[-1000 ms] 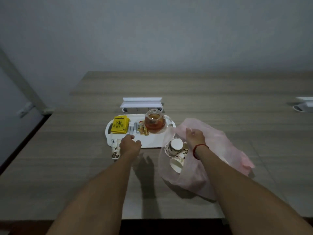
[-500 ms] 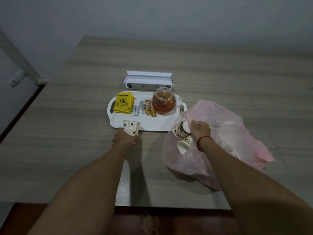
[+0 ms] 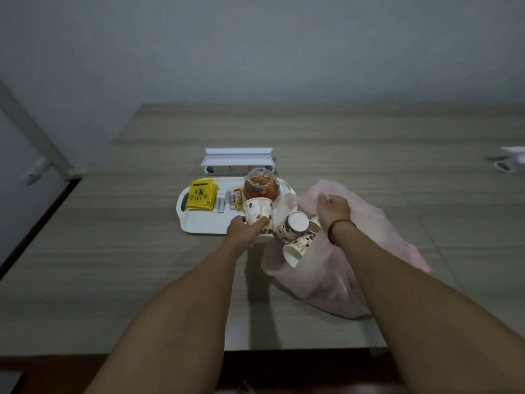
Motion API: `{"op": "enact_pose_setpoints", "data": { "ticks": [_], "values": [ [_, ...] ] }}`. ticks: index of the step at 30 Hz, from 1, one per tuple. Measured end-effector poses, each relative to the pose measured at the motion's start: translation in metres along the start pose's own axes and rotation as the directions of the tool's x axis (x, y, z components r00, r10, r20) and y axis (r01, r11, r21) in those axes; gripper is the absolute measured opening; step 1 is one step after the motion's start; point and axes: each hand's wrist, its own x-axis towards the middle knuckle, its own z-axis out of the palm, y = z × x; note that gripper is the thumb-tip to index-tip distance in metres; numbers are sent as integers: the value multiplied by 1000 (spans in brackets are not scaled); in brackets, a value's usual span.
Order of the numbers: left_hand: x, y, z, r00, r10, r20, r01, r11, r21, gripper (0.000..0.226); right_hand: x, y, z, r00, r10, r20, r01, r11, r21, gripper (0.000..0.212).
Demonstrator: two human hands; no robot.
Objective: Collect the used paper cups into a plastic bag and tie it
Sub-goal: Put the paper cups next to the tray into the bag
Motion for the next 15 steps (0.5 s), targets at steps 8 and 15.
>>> {"op": "enact_pose_setpoints", "data": {
  "ticks": [8,15],
  "values": [
    [-68,52,69,974,97,203,-94,995,-25,80,-19,-20,-68,993,-43,-110,51,996,69,41],
    [-75,73,99,945,111,308,-133,990,49,43,-16,-10,-97,984,-30,-175,46,995,87,41]
  ]
}}
